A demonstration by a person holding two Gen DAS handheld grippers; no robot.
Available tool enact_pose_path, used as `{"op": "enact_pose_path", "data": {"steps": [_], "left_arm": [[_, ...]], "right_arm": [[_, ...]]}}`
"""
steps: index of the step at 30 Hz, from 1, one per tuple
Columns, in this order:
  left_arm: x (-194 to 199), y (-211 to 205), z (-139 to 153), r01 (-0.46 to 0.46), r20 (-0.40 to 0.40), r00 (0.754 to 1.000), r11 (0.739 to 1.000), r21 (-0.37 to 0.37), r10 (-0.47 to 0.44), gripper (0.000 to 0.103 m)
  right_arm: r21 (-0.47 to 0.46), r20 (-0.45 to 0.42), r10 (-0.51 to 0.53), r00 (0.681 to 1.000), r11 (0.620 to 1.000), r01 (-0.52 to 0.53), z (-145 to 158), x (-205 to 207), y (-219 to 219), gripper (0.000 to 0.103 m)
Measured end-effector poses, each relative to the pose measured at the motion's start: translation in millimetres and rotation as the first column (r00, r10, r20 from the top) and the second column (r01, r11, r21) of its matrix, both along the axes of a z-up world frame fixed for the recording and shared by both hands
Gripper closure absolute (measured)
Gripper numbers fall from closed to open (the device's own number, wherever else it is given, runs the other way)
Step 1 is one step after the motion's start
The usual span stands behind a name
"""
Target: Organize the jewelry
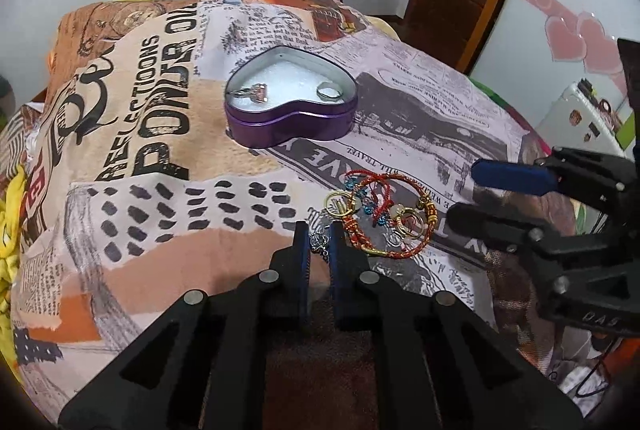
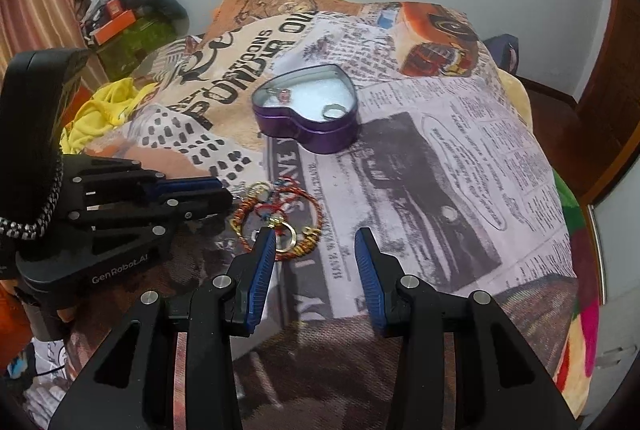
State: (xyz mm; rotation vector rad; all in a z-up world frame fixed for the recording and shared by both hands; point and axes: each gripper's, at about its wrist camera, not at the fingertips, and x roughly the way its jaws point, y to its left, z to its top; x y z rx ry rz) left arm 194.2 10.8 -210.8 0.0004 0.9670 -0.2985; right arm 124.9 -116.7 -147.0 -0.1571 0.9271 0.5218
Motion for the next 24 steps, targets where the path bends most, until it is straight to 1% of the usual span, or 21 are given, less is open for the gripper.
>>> {"op": "enact_pose_path", "data": {"steps": [4, 8, 9, 11, 17, 19, 20, 24], "left_arm": [[-6, 7, 5, -0.012, 0.013, 1.000, 1.000, -0.024, 0.013, 0.095], [-17, 10, 12, -0.012, 0.039, 0.999, 1.000, -0.008, 0.013, 0.095], [-18, 10, 12, -0.012, 0.044, 0.999, 1.000, -0.004, 0.012, 0.095], [-22, 11, 15, -0.011, 0.051, 0.999, 1.000, -0.005, 0.012, 0.095], [-25, 15, 18, -0.023, 0.060, 0.998, 0.999, -0.024, 0.024, 0.095], [-25, 15, 19, -0.026, 0.062, 0.998, 0.999, -0.029, 0.028, 0.095], [-25, 15, 20, -0.028, 0.064, 0.998, 0.999, -0.030, 0.030, 0.095], [-27, 15, 24, -0.026, 0.077, 0.997, 0.999, -0.031, 0.028, 0.095]], "right_arm": [[0.000, -0.001, 0.024, 1.000, 1.000, -0.024, -2, 3, 10, 0.066], [-0.017, -0.011, 0.028, 1.000, 0.999, -0.029, -10, 10, 19, 0.066], [-0.017, -0.014, 0.031, 0.999, 0.999, -0.031, -11, 11, 21, 0.071], [-0.018, -0.027, 0.039, 0.999, 0.999, -0.040, -14, 13, 23, 0.077], [-0.049, -0.011, 0.059, 0.998, 0.997, -0.059, -17, 15, 31, 0.078], [-0.055, -0.015, 0.070, 0.997, 0.996, -0.071, -19, 15, 33, 0.083], [-0.056, -0.022, 0.079, 0.997, 0.995, -0.080, -21, 15, 34, 0.088], [-0.059, -0.008, 0.082, 0.997, 0.995, -0.082, -21, 14, 33, 0.088]]}}
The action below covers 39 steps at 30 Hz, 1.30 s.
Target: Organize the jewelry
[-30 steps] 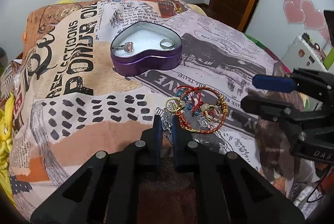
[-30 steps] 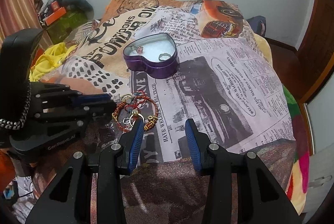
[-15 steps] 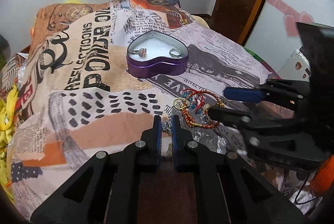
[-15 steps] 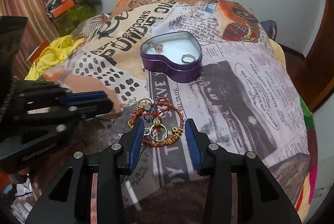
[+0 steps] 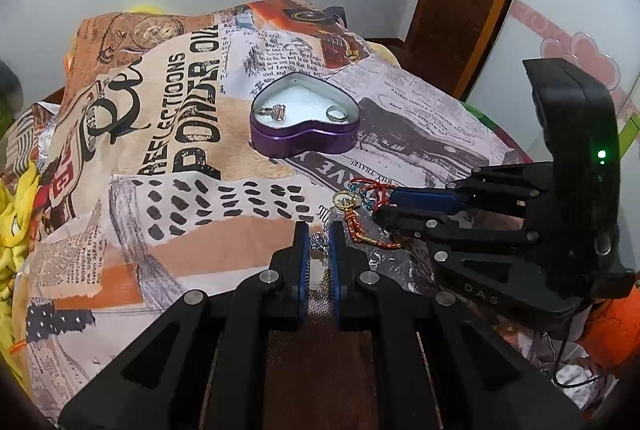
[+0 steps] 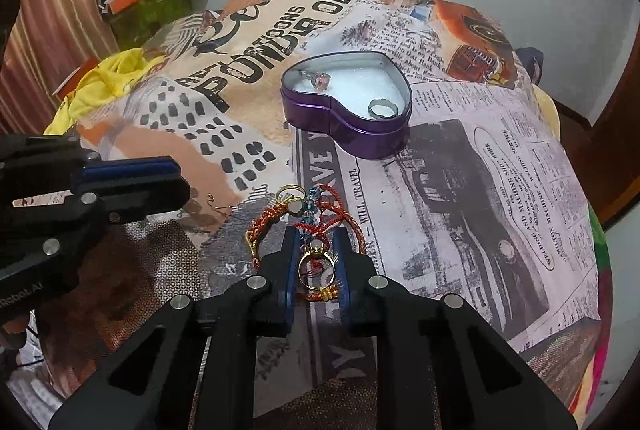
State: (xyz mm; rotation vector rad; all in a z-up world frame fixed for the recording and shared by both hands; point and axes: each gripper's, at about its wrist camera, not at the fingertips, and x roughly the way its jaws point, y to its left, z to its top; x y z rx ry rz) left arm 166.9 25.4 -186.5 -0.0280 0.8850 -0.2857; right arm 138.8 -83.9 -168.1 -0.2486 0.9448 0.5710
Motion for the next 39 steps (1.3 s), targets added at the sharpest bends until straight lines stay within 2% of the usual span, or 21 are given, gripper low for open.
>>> {"op": "enact_pose_path", "data": {"steps": [4, 5, 6, 15, 18, 23, 26, 31, 36, 39], "left_arm": [[-2, -1, 6, -0.004, 0.013, 1.000, 1.000, 0.000, 0.004, 0.095], [-2, -1, 8, -0.006, 0.017, 1.000, 1.000, 0.000, 0.006, 0.095], [-2, -1, 10, -0.008, 0.021, 1.000, 1.000, 0.000, 0.008, 0.095], [-4, -5, 25, -0.010, 0.055, 0.998, 1.000, 0.005, 0.010, 0.095], [-5, -6, 26, -0.008, 0.055, 0.998, 1.000, 0.001, 0.008, 0.095], [-6, -5, 26, -0.008, 0.054, 0.999, 1.000, -0.003, 0.008, 0.095], [-6, -3, 25, -0.010, 0.052, 0.999, 1.000, -0.007, 0.011, 0.095], [-4, -3, 19, -0.009, 0.038, 0.999, 1.000, -0.012, 0.009, 0.095], [-2, -3, 12, -0.008, 0.023, 1.000, 1.000, -0.019, 0.009, 0.095], [-1, -2, 11, -0.008, 0.019, 1.000, 1.000, -0.018, 0.009, 0.095]], "right_arm": [[0.003, 0.006, -0.009, 1.000, 1.000, 0.009, 2, -1, -2, 0.088], [0.006, 0.007, -0.012, 1.000, 1.000, 0.011, 3, -1, -4, 0.095], [0.008, 0.005, -0.014, 1.000, 1.000, 0.014, 5, -2, -5, 0.097], [0.031, 0.039, -0.027, 0.999, 0.999, 0.026, 20, -7, -13, 0.097], [0.051, 0.006, -0.010, 1.000, 0.999, 0.010, 19, -5, -13, 0.097], [0.013, 0.018, -0.013, 1.000, 1.000, 0.013, 15, -6, -9, 0.096], [0.010, -0.015, -0.010, 1.000, 1.000, 0.010, 9, -5, -10, 0.090], [0.019, -0.041, -0.004, 0.999, 1.000, 0.005, 4, -3, -15, 0.089], [0.054, -0.070, -0.002, 0.998, 0.999, 0.005, 5, 1, -16, 0.077], [0.045, -0.066, 0.017, 0.998, 0.999, -0.014, 3, -1, -11, 0.075]]}}
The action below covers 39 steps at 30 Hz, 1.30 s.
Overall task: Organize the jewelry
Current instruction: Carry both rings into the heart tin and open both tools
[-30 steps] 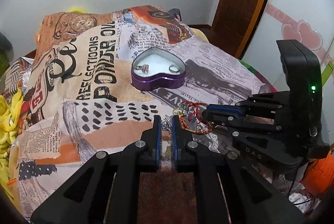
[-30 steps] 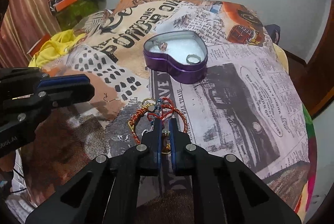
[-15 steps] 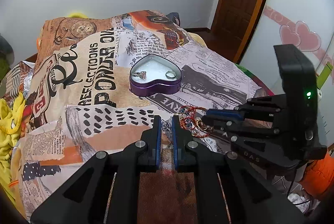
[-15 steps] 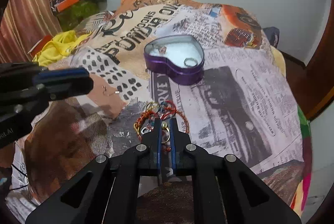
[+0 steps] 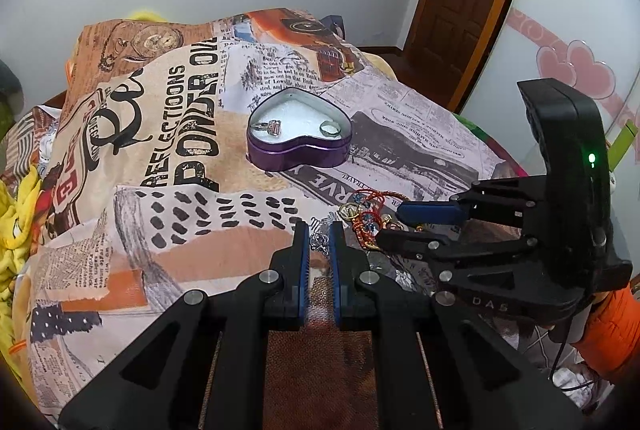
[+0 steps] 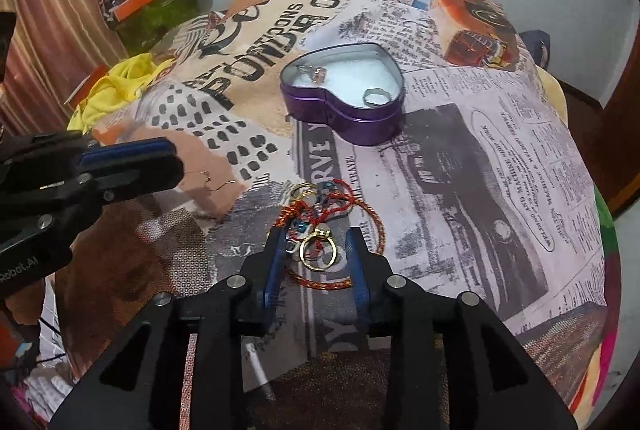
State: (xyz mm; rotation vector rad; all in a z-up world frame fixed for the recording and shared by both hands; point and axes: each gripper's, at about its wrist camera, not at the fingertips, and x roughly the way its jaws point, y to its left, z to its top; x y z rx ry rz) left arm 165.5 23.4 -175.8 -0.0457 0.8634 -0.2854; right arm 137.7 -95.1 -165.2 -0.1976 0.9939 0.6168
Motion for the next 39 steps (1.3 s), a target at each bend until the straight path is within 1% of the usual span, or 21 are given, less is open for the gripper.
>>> {"op": "enact_pose_path", "data": {"steps": [3, 6, 7, 8, 14, 21, 28, 32, 39], "left_arm": [[1, 2, -1, -0.005, -0.004, 1.000, 1.000, -0.002, 0.005, 0.095], [1, 3, -2, -0.011, -0.009, 1.000, 1.000, -0.009, 0.010, 0.095], [1, 3, -1, -0.011, -0.009, 1.000, 1.000, -0.009, 0.011, 0.095], [1, 3, -1, -0.010, -0.008, 1.000, 1.000, -0.008, 0.010, 0.095], [-3, -1, 5, -0.006, 0.002, 1.000, 1.000, -0.002, 0.006, 0.095], [-5, -1, 17, -0.012, 0.028, 1.000, 1.000, -0.004, 0.012, 0.095], [0, 2, 32, -0.038, 0.064, 0.997, 0.999, -0.015, 0.039, 0.095], [9, 1, 39, -0.046, 0.085, 0.995, 0.999, -0.009, 0.046, 0.095], [30, 2, 47, -0.053, 0.107, 0.993, 0.999, -0.012, 0.054, 0.095]], "right_arm": [[-0.017, 0.013, 0.005, 1.000, 1.000, -0.004, -4, -1, 3, 0.075], [-0.010, 0.007, 0.000, 1.000, 1.000, 0.000, -4, 0, 2, 0.076], [-0.006, 0.005, -0.001, 1.000, 1.000, 0.001, -4, 0, 1, 0.079], [-0.008, 0.004, 0.000, 1.000, 1.000, 0.000, -4, 0, 1, 0.085], [-0.012, 0.019, -0.001, 1.000, 1.000, 0.001, 0, -4, 1, 0.085], [0.020, 0.058, -0.021, 0.998, 1.000, 0.020, 18, -5, -2, 0.085], [0.053, 0.106, -0.049, 0.993, 0.998, 0.043, 38, -3, -6, 0.085], [0.068, 0.149, -0.070, 0.986, 0.996, 0.061, 52, 2, -6, 0.085], [0.096, 0.196, -0.103, 0.975, 0.992, 0.085, 68, 20, -7, 0.085]]}}
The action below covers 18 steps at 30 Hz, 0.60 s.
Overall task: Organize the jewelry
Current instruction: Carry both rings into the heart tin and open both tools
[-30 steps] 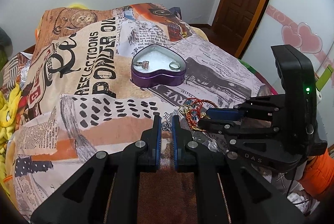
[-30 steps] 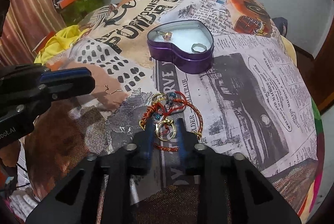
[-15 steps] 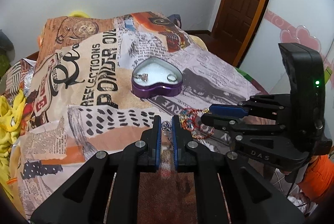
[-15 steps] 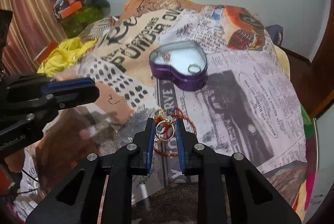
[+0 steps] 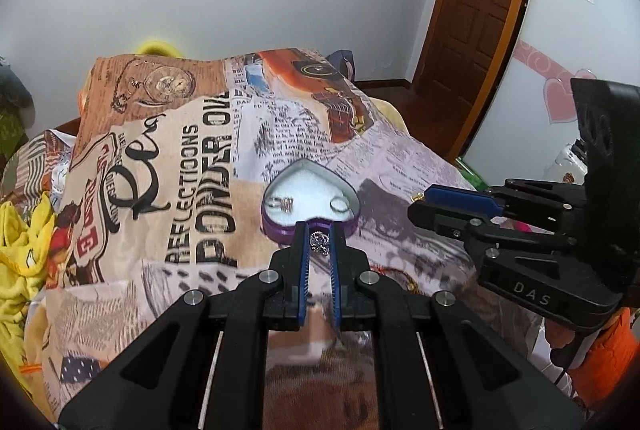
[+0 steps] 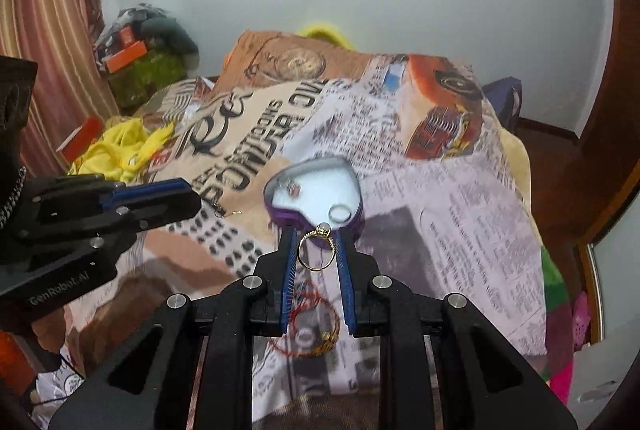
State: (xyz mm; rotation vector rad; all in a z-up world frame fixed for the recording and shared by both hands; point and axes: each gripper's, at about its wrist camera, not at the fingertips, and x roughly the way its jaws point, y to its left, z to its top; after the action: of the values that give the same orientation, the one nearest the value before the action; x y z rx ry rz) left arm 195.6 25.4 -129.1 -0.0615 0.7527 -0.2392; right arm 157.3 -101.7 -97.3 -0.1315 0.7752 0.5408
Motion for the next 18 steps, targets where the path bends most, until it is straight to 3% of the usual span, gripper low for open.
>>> {"op": "enact_pose_path", "data": {"steps": [18], "left_arm": [[55, 4, -15, -0.002, -0.031, 1.000, 1.000, 0.014, 0.003, 0.095]], "right_arm": [[0.010, 0.001, -0.009, 1.000, 1.000, 0.009, -5, 50, 11, 0.085]]}}
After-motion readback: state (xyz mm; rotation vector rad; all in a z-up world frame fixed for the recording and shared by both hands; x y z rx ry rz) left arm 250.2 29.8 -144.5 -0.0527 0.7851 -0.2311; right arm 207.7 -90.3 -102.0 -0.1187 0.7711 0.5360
